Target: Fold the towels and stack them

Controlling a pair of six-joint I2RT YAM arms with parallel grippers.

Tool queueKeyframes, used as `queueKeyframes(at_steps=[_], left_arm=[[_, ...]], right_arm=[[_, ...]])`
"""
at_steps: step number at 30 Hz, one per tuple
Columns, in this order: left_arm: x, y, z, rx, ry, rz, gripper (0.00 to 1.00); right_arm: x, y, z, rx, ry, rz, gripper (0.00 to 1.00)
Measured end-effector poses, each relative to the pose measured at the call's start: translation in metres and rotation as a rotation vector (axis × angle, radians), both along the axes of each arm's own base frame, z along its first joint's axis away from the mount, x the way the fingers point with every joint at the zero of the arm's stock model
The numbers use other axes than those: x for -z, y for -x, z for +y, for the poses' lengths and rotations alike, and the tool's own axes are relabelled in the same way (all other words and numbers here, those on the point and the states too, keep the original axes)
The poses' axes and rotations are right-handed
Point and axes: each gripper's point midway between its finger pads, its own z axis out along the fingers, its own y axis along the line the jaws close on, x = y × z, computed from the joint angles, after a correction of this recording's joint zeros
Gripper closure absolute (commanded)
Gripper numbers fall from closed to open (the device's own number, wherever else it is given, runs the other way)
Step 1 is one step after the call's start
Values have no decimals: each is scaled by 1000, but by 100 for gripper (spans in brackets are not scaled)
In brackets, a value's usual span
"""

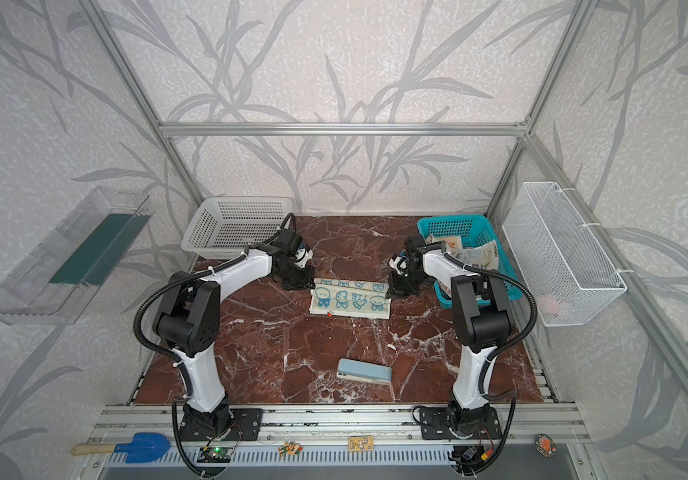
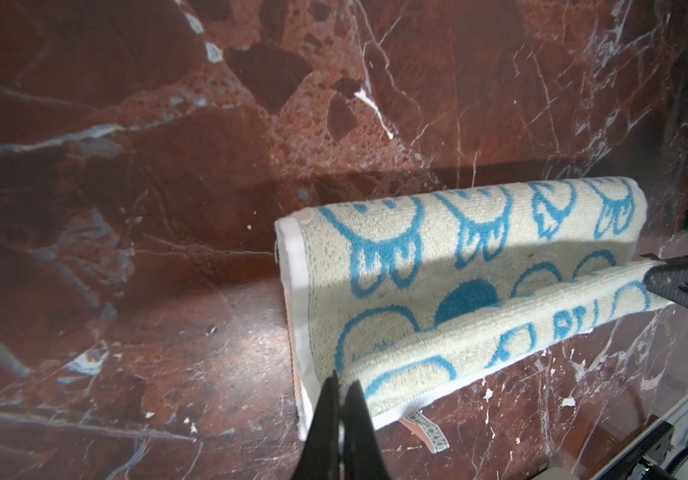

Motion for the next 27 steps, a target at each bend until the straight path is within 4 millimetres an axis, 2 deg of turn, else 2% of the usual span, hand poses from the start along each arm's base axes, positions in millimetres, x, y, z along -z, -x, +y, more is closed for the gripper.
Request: queueKeyframes(at_steps=[7, 18, 23, 27], left_arm=[[7, 5, 0, -3, -2, 11, 100], [10, 5, 0, -4, 1, 10, 100], [16, 12, -1, -3, -4, 27, 88], [19, 14, 3, -15, -34, 32, 76]], right_arm=[[11, 8, 2, 1, 0, 13, 100], [14, 7, 1, 3, 4, 4, 100], [15, 7, 0, 4, 9, 4, 89], [19, 10, -6, 12, 49, 15, 70]])
